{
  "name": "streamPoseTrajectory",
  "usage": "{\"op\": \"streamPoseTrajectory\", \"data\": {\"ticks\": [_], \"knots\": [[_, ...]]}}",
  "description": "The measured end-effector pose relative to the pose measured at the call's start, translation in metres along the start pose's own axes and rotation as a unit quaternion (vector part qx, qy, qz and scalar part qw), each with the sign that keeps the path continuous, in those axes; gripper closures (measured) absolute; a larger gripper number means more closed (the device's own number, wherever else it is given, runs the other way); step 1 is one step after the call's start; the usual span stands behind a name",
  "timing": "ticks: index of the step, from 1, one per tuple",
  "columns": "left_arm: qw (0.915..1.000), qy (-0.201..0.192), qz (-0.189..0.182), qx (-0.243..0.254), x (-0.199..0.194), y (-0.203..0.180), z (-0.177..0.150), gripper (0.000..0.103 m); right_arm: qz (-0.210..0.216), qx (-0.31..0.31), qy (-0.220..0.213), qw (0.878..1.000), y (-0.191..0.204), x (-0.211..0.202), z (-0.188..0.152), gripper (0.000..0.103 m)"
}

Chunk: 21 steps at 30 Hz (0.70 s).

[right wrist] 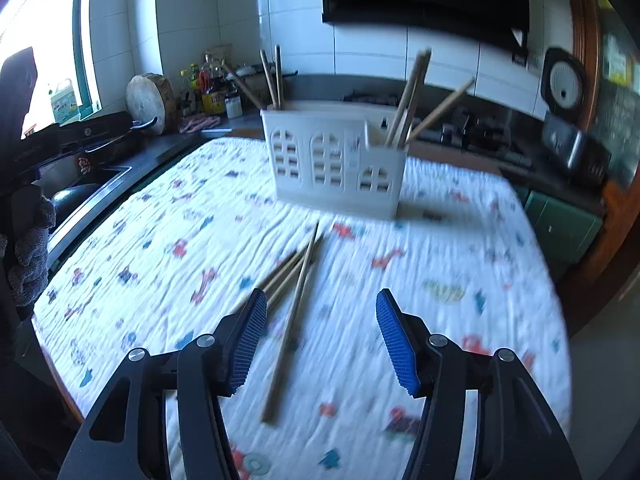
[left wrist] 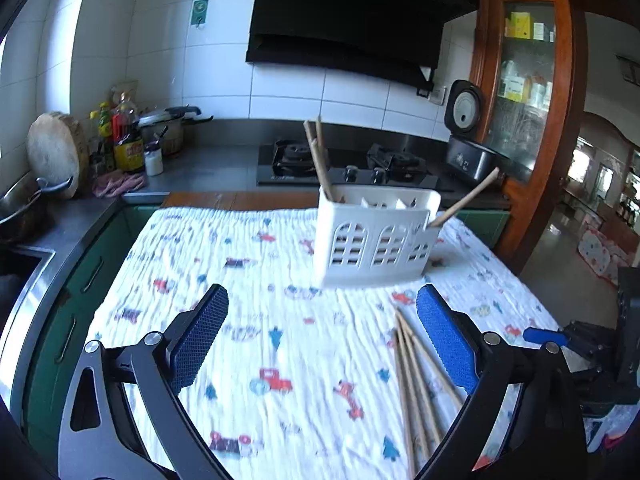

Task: Organize utensils
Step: 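Move the left tool back to the chopsticks while the right tool returns too, then close the left tool on a chopstick while the right tool grasps another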

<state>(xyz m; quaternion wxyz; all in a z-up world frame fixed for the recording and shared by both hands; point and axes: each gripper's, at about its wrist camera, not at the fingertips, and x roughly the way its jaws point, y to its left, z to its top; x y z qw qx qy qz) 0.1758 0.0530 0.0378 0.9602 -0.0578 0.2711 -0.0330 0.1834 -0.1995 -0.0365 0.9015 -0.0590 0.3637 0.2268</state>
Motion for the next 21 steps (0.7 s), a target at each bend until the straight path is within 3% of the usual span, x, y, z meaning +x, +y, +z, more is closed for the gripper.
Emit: {"op": "streamPoseTrajectory", "data": {"ticks": [9,21], "knots": [[0.9988,0.040,0.010,-0.027,-0.009,0.014,-0.055,0.009,0.019,0.047,0.038,0.998,0.015,0.027,-0.041,0.066],[0.9963,0.079,0.023,-0.024,-0.009,0.012,-0.099,0.012,0.012,0.058,0.054,0.997,0.027,0.050,-0.047,0.087]]}}
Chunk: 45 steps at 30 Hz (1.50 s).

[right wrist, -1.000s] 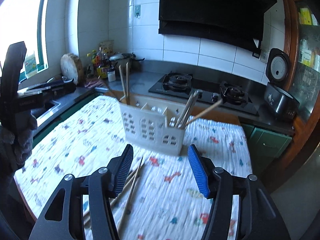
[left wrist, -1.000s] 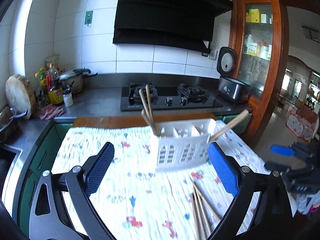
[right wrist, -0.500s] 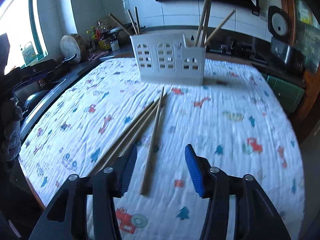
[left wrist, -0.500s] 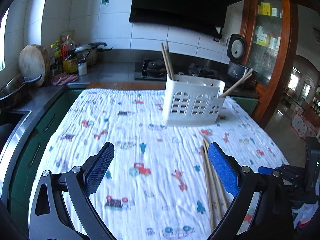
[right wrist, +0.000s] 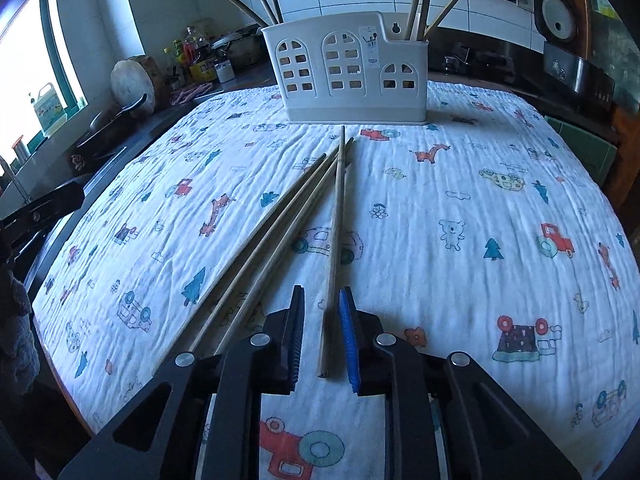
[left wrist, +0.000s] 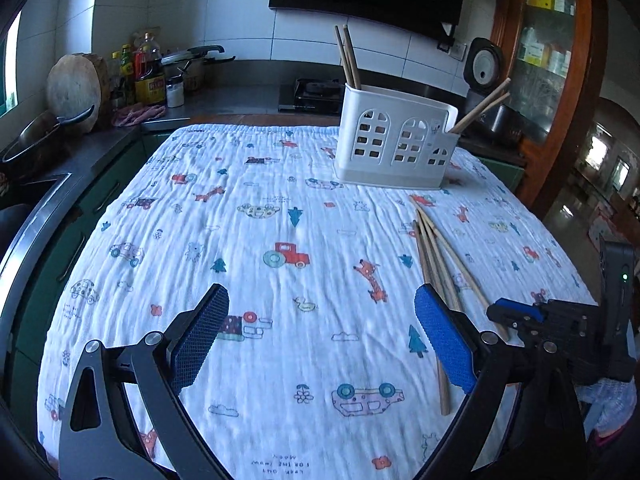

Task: Organize utensils
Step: 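Close the left tool on a chopstick while the right tool grasps another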

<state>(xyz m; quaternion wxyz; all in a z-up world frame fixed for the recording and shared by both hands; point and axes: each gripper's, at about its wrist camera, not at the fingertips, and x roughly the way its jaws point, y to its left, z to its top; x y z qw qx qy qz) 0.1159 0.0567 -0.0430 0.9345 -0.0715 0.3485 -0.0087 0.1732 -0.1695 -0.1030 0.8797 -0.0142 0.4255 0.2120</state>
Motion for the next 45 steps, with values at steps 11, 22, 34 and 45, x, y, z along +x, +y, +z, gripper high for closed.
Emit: {"op": "streamPoseTrajectory", "data": {"ticks": [11,22,34,45], "knots": [[0.9995,0.026,-0.015,0.001,0.009,-0.010,-0.014,0.025,-0.019,0.002,0.007,1.000,0.002,0.008,-0.001,0.091],[0.9972,0.051,-0.052,0.017,0.018,-0.031,-0.028,0.039,-0.042,-0.011,0.006,0.999,0.006,0.009,-0.002,0.095],[0.9881,0.097,-0.113,0.038,0.044,-0.072,-0.040,0.067,-0.046,0.000,-0.031,0.998,-0.004,-0.019,0.003,0.096],[0.9852,0.119,-0.118,0.039,0.062,-0.082,-0.041,0.087,-0.047,-0.003,-0.083,0.995,-0.010,-0.058,0.015,0.096]]}}
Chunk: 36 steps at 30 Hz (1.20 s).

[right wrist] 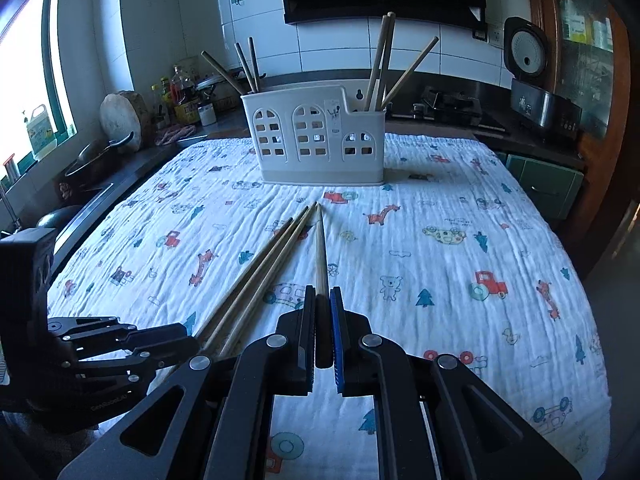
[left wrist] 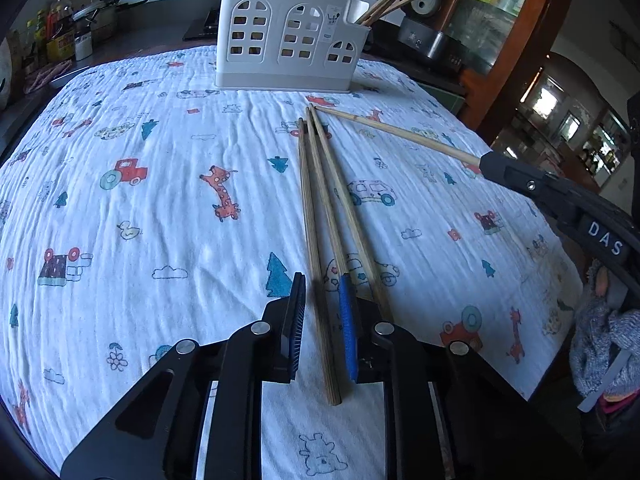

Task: Organize utensils
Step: 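Close the left tool on a chopstick while the right tool grasps another, then lift the left tool's chopstick over the holder while the right tool carries its own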

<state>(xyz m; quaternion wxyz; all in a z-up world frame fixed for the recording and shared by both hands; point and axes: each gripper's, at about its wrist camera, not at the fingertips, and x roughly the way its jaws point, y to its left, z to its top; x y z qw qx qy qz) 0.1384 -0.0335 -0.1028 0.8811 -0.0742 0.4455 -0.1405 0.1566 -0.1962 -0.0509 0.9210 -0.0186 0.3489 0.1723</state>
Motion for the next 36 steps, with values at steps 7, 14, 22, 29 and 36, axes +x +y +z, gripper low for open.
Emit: {"op": "streamPoseTrajectory", "data": {"ticks": [7,14,22,29,36], "knots": [[0.9999,0.009,0.009,-0.004,0.006,0.001,0.000,0.090,0.001,-0.001,-0.021,1.000,0.000,-0.015,0.006,0.096],[0.9997,0.013,0.023,0.000,0.005,-0.001,0.002,0.096,0.001,-0.006,-0.034,0.999,0.001,-0.024,0.012,0.096],[0.9993,-0.021,0.028,0.013,-0.023,-0.002,0.016,0.097,-0.003,-0.019,-0.044,0.999,-0.002,-0.031,0.026,0.096],[0.9965,-0.071,0.029,0.031,-0.053,-0.001,0.046,0.097,0.003,-0.039,-0.049,0.998,-0.001,-0.036,0.047,0.096],[0.9919,-0.110,0.030,0.056,-0.069,-0.004,0.070,0.098,0.009,-0.057,-0.053,0.997,-0.001,-0.037,0.074,0.096]]}}
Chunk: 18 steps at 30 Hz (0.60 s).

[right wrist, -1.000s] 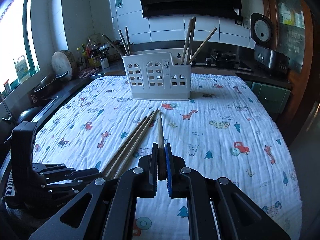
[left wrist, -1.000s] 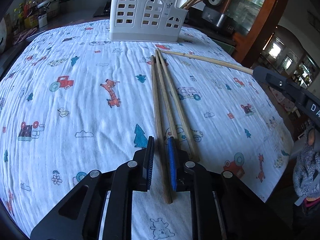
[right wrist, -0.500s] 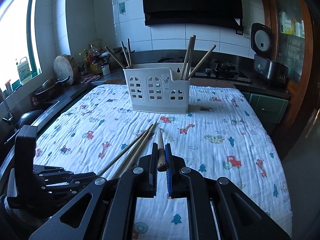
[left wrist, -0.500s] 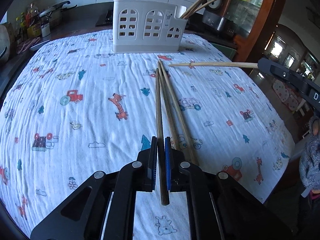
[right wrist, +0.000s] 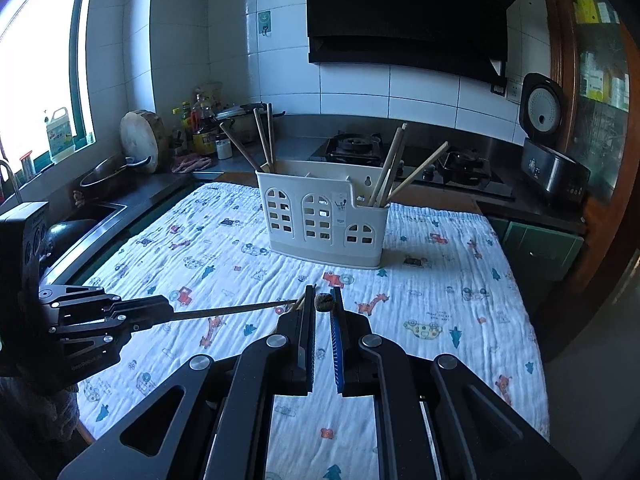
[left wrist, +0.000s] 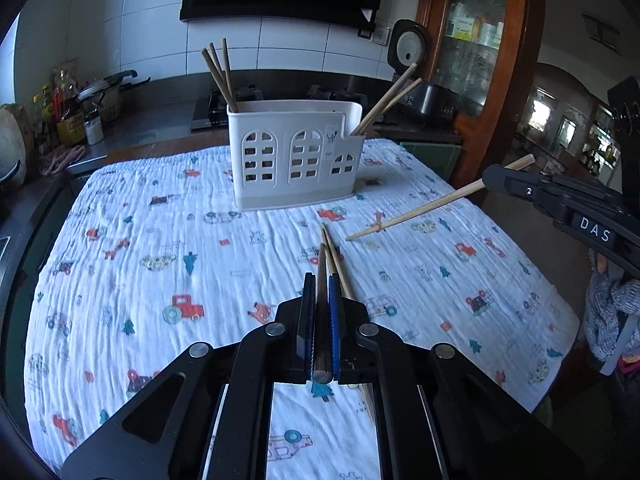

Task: Organize utensils
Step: 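Lift the left tool's chopstick over the holder while the right tool carries its own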

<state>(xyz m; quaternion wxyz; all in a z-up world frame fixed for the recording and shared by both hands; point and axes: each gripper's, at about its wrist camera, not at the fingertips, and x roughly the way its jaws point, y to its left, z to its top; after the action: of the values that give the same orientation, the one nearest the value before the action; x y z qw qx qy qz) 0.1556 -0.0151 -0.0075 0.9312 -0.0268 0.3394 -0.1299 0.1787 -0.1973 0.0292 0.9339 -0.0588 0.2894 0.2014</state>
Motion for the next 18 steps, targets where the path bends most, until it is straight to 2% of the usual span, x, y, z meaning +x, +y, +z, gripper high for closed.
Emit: {"op": "streamPoseTrajectory", "data": {"ticks": [10,18], "knots": [[0.9996,-0.019,-0.010,0.015,0.002,0.003,0.024,0.098,0.016,-0.011,0.006,1.000,-0.006,0.015,0.032,0.096],[0.9982,0.000,-0.009,0.059,0.004,-0.001,0.025,0.098,0.018,-0.017,0.005,1.000,-0.006,0.018,0.040,0.096]]}}
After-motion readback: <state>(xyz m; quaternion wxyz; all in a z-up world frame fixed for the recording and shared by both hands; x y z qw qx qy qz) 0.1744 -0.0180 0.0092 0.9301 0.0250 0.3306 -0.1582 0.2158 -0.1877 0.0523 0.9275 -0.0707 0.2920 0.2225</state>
